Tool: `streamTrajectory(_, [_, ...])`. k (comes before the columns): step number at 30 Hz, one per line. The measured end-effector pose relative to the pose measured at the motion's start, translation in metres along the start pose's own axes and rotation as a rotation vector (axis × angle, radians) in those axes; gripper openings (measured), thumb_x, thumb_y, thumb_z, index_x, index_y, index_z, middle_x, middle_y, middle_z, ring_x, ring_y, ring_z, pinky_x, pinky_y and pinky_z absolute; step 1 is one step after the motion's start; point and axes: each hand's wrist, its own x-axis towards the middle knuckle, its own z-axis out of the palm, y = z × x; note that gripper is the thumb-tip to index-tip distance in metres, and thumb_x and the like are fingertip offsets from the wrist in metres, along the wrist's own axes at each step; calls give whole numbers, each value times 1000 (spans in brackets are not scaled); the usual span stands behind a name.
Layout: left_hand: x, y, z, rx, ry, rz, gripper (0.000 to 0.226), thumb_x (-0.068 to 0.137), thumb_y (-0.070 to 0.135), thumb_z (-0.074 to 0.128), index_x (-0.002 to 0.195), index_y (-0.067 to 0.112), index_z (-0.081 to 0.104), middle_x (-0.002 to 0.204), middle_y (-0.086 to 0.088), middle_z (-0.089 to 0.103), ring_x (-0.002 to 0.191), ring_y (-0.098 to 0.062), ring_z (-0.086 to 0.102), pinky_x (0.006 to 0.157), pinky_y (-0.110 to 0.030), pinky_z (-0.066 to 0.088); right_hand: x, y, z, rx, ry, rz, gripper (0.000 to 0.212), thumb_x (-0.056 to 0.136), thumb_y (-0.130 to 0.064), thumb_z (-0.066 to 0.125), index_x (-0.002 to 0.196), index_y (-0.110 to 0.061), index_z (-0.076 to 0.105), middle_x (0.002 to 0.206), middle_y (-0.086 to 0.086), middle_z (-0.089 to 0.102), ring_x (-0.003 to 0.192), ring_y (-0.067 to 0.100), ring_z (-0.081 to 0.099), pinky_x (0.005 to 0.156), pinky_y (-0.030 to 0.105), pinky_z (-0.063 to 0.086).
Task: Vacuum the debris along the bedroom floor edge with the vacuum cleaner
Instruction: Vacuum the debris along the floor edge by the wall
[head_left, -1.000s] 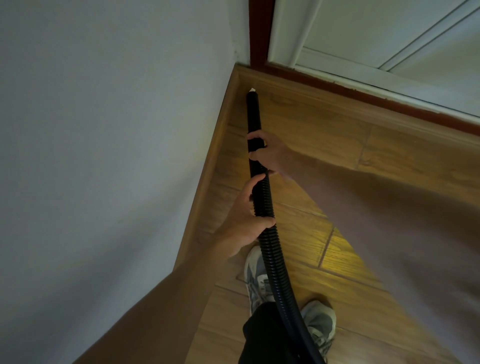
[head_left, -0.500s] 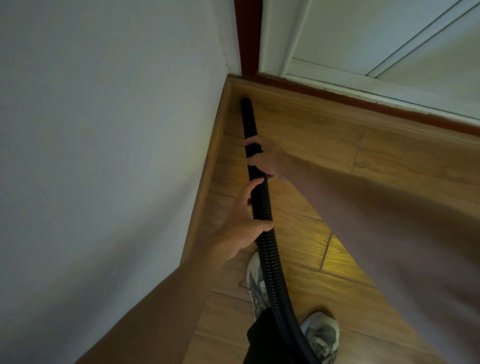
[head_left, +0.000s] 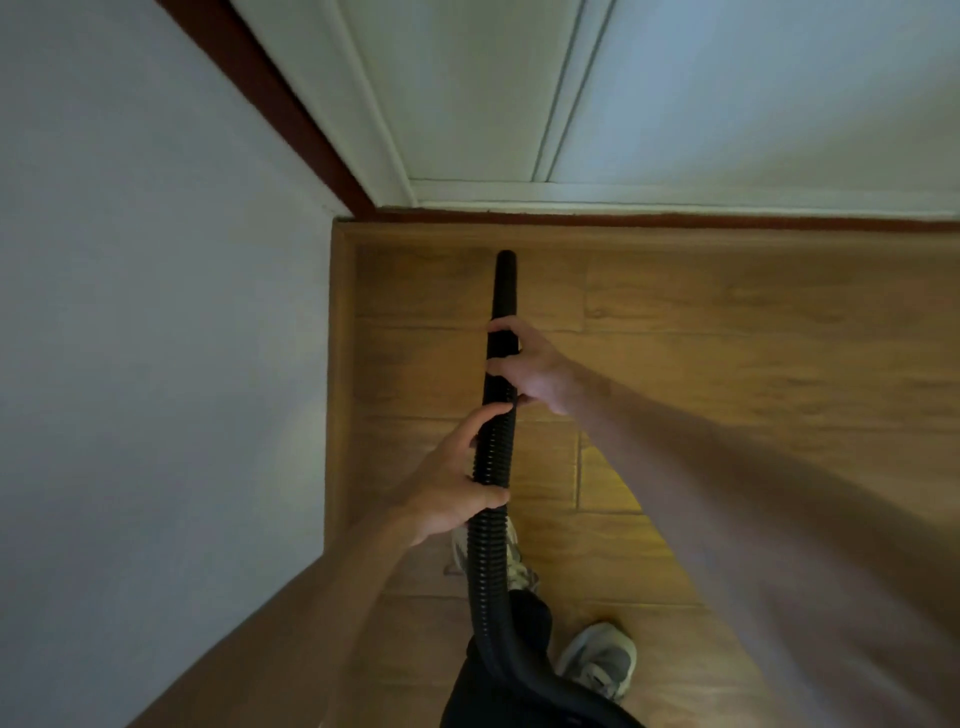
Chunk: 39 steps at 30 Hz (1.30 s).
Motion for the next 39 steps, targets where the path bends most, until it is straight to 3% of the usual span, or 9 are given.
streamTrajectory(9, [-10, 68, 99, 287, -157, 95, 87, 77, -6, 69, 135, 51, 40, 122, 11, 47, 100, -18, 60, 84, -42, 58, -104, 42, -116, 210, 190, -132, 48, 88, -2, 65, 127, -28, 50, 121, 10, 53, 92, 20, 60, 72, 33, 60])
streamTrajectory(14, [-23, 94, 166, 606, -257, 227, 87, 78, 4, 75, 138, 53, 36, 144, 18, 37, 129, -13, 43, 101, -31, 47, -177, 86, -170, 302, 308, -143, 55, 88, 0, 66, 132, -26, 47, 118, 12, 52, 95, 28, 64, 77, 48, 60])
streamTrajectory(18, [-39, 108, 226, 588, -349, 261, 84, 79, -5, 68, 132, 54, 42, 139, 24, 35, 117, -27, 47, 74, -28, 58, -236, 122, -209, 359, 381, -132, 57, 89, 2, 63, 137, -21, 42, 103, 6, 51, 86, 24, 63, 79, 49, 59])
streamTrajectory(21, [-49, 117, 266, 689, -404, 307, 83, 79, -4, 67, 133, 54, 42, 138, 24, 36, 111, -37, 51, 68, -28, 57, -274, 151, -232, 408, 455, -124, 58, 89, 2, 63, 137, -21, 40, 100, 10, 53, 92, 34, 64, 80, 53, 57])
streamTrajectory(24, [-57, 125, 304, 794, -463, 333, 83, 80, -3, 66, 134, 55, 41, 139, 22, 38, 101, -42, 55, 65, -30, 56, -310, 182, -250, 438, 543, -119, 58, 90, -3, 63, 137, -24, 37, 95, 9, 54, 80, 25, 63, 71, 40, 59])
streamTrajectory(28, [-68, 135, 355, 971, -566, 370, 81, 82, -2, 66, 139, 49, 39, 145, 12, 40, 90, -33, 57, 76, -31, 54, -354, 226, -267, 471, 652, -102, 57, 91, -8, 62, 137, -27, 35, 83, 3, 53, 66, 14, 57, 49, 21, 49])
streamTrajectory(32, [-78, 136, 404, 1099, -674, 371, 78, 83, -3, 63, 143, 40, 38, 144, 14, 40, 74, -12, 60, 67, -19, 52, -394, 273, -274, 534, 759, -36, 59, 90, -18, 65, 137, -35, 33, 92, 3, 60, 76, 16, 64, 60, 31, 57])
streamTrajectory(35, [-85, 134, 439, 1146, -789, 390, 77, 84, -4, 62, 143, 39, 37, 142, 21, 36, 97, 11, 54, 80, -12, 50, -423, 304, -274, 603, 842, -16, 59, 91, -18, 65, 139, -33, 33, 92, -1, 59, 76, 13, 62, 61, 29, 56])
streamTrajectory(39, [-94, 127, 477, 1183, -920, 371, 79, 84, -5, 61, 140, 45, 36, 143, 23, 36, 128, 9, 37, 100, -16, 43, -460, 340, -268, 692, 961, 17, 57, 90, -16, 65, 136, -28, 35, 87, -1, 57, 74, 14, 59, 71, 37, 55])
